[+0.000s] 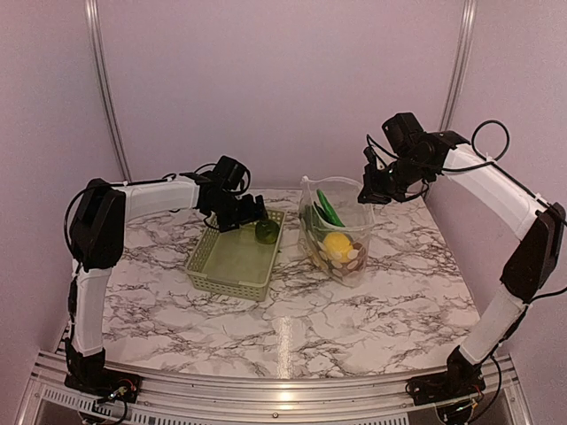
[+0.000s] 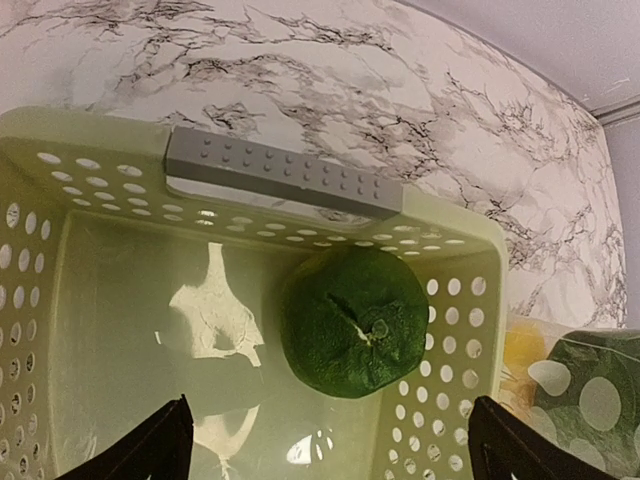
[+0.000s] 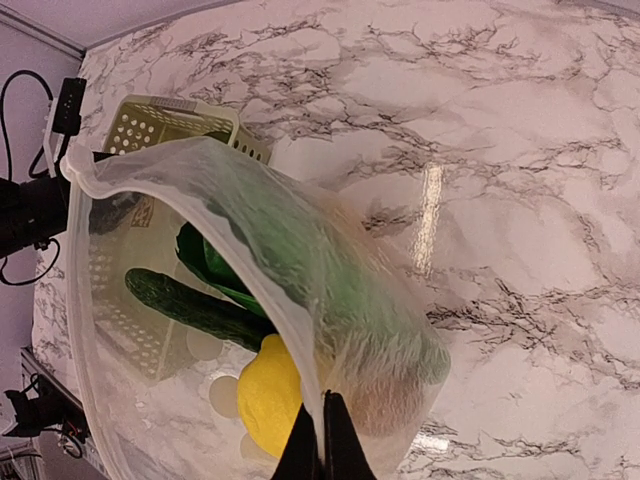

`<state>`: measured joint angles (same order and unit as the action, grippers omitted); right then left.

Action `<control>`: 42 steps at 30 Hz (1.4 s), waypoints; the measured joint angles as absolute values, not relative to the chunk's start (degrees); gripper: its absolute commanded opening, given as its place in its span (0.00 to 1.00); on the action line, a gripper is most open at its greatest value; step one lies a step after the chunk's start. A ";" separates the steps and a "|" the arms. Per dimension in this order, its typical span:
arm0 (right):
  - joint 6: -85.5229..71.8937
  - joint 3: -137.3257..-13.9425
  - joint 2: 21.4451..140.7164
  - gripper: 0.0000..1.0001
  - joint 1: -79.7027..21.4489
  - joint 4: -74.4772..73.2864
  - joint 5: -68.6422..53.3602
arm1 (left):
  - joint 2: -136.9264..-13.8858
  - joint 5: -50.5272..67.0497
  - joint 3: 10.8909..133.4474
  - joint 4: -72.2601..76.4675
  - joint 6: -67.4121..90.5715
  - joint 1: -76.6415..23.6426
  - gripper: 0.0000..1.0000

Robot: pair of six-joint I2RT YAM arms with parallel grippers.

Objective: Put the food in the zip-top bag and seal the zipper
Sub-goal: Pick up the fake vegetable from the bin.

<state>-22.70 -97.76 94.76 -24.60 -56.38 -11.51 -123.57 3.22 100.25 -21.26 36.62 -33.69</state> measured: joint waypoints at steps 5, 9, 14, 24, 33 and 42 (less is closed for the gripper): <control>-22.70 -97.76 94.76 0.00 -24.60 -56.36 -11.51 | -127.35 4.49 104.44 -21.21 36.88 -33.61 0.96; -22.70 -97.56 94.76 0.00 -24.60 -56.36 -11.51 | -129.73 5.48 106.04 -20.67 37.60 -33.58 0.95; -22.70 -97.56 94.76 0.00 -24.60 -56.36 -11.51 | -131.79 6.22 106.78 -20.49 39.27 -33.56 0.93; -22.68 -97.56 94.76 0.00 -24.60 -56.36 -11.57 | -133.93 8.03 107.94 -19.22 42.33 -33.56 0.89; -22.65 -97.56 94.76 0.00 -24.60 -56.36 -11.60 | -135.31 9.34 108.92 -18.50 44.01 -33.56 0.82; -22.70 -97.36 94.74 0.00 -24.60 -56.25 -11.60 | -137.69 12.10 110.02 -17.85 45.45 -33.58 0.70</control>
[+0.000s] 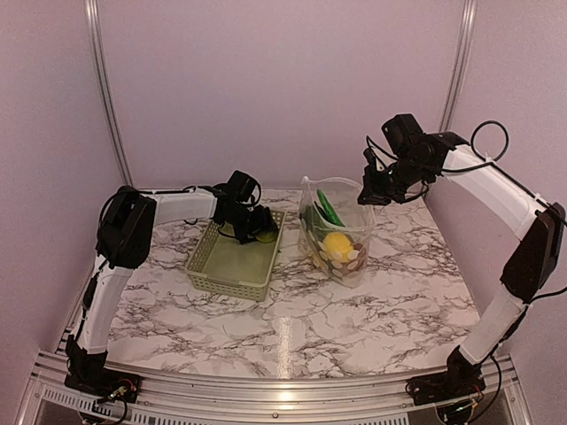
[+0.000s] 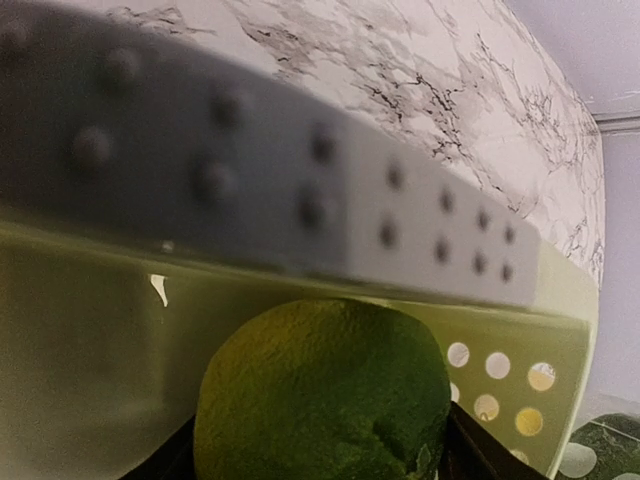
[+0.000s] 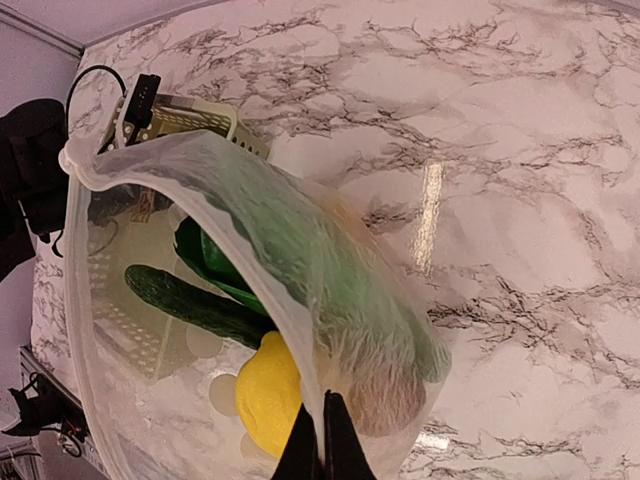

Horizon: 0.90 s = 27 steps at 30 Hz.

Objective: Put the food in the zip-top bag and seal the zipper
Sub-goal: Pick up the fake vegetable from the bin.

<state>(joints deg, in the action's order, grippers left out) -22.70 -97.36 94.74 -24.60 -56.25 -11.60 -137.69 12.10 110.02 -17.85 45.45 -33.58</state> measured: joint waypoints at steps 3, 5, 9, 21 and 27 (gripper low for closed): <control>-22.72 -96.44 94.56 0.00 -24.60 -55.96 -11.60 | -137.69 12.01 110.08 -18.24 45.60 -33.58 0.66; -22.74 -95.90 94.41 0.00 -24.60 -55.94 -11.57 | -137.49 11.70 109.82 -18.24 45.45 -33.58 0.65; -22.76 -94.74 93.65 0.00 -24.60 -55.70 -11.57 | -134.47 9.96 106.61 -18.98 44.01 -33.58 0.64; -22.94 -94.08 92.68 0.00 -24.60 -54.72 -11.75 | -114.87 10.09 102.67 -19.62 39.48 -35.44 0.57; -22.98 -93.51 92.66 0.00 -24.60 -54.00 -12.40 | -113.58 13.06 108.95 -19.14 37.41 -40.86 0.57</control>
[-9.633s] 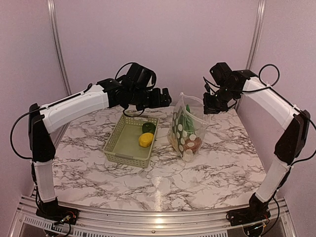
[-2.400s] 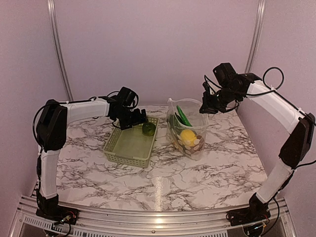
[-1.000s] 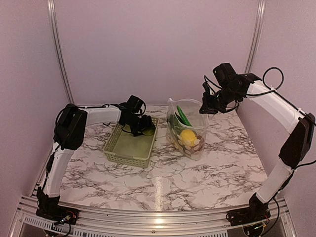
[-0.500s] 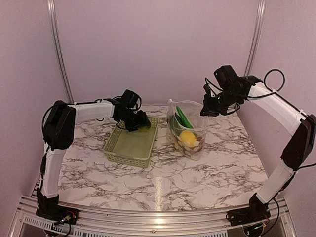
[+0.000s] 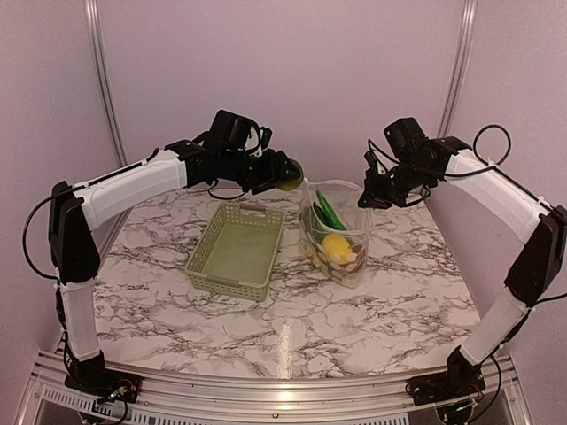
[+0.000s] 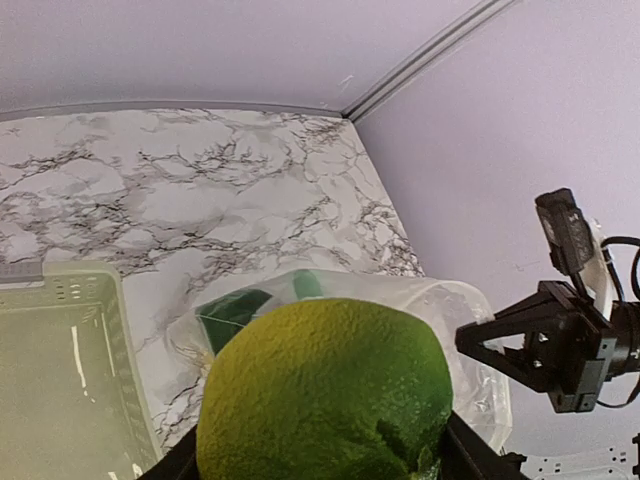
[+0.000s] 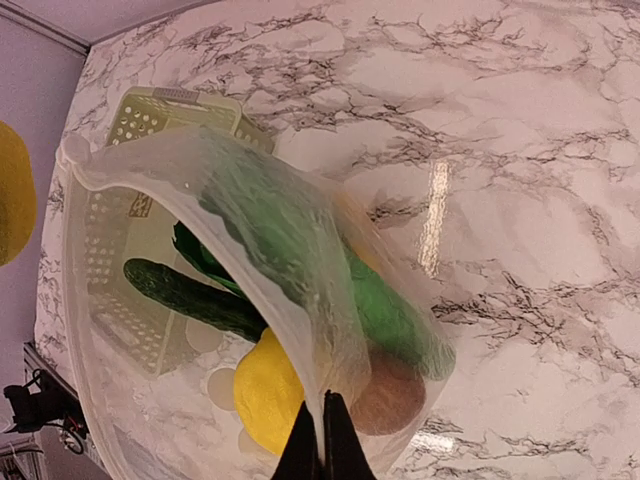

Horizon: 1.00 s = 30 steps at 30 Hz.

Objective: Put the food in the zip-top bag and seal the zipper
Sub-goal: Pick up the fake vegetable from the bin, then place the fake vegetable in the zipper food storage bag.

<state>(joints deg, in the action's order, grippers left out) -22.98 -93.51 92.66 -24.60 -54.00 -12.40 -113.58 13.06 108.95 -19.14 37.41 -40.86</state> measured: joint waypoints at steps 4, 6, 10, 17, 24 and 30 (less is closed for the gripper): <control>-22.94 -93.51 92.66 0.00 -24.60 -54.00 -12.58 | -114.17 15.57 113.58 -18.48 36.23 -44.12 0.56; -22.94 -93.51 92.66 0.00 -24.60 -54.00 -12.62 | -115.13 16.80 116.33 -17.85 35.64 -45.34 0.57; -22.94 -93.51 92.66 0.00 -24.60 -54.00 -12.64 | -118.54 18.79 122.41 -17.52 34.48 -47.70 0.62; -22.65 -93.54 92.66 0.00 -24.60 -54.04 -12.62 | -122.91 18.55 126.28 -20.14 31.62 -50.43 0.99; -22.48 -93.54 92.66 0.00 -24.60 -54.06 -12.73 | -123.11 16.40 126.63 -21.47 30.46 -50.41 0.99; -22.28 -93.86 92.71 0.00 -24.60 -54.28 -12.88 | -122.17 12.80 126.54 -21.37 27.70 -49.45 0.99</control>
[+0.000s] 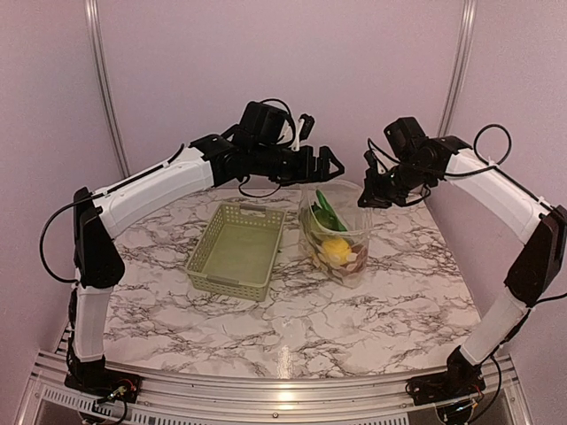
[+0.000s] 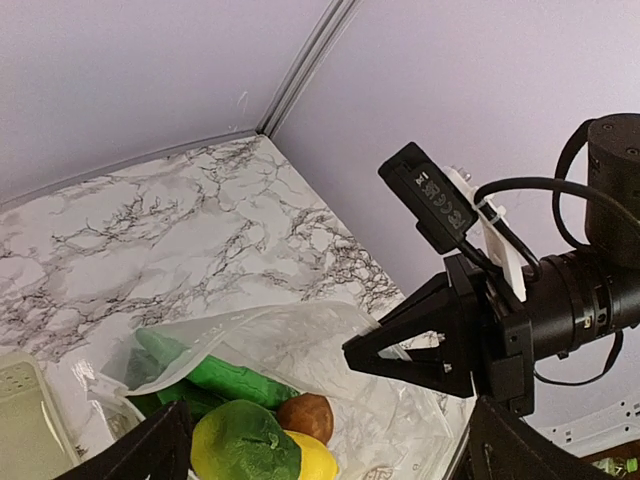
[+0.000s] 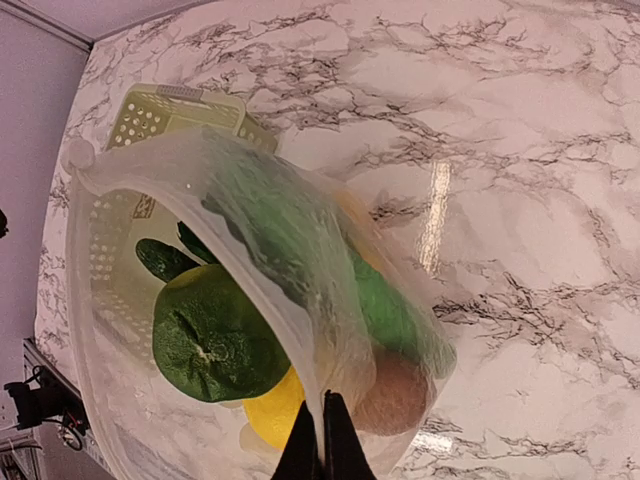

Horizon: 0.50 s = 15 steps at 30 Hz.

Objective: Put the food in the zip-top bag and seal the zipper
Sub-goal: Place the fake vegetable in the zipper food storage bag.

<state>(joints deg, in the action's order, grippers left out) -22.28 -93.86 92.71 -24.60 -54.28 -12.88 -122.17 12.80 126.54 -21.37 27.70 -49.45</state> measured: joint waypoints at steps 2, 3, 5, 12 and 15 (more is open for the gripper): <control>-22.02 -94.28 92.79 0.00 -24.60 -54.59 -12.82 | -120.46 11.49 125.23 -21.28 26.28 -48.69 0.99; -21.82 -94.61 92.90 0.00 -24.60 -54.70 -12.80 | -119.59 11.14 124.57 -21.23 25.98 -48.23 0.99; -21.32 -95.46 93.17 0.00 -24.60 -55.05 -12.53 | -116.95 10.83 122.04 -20.78 25.56 -46.78 0.96; -20.71 -96.95 94.00 0.00 -24.60 -56.21 -11.27 | -108.86 10.48 108.16 -18.76 24.97 -43.27 0.90; -20.67 -97.62 94.65 0.00 -24.60 -56.58 -10.98 | -108.18 12.91 101.27 -17.23 25.63 -43.79 0.87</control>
<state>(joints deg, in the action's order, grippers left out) -20.67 -97.62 94.65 -24.60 -56.58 -10.98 -108.18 12.91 101.27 -17.23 25.63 -43.79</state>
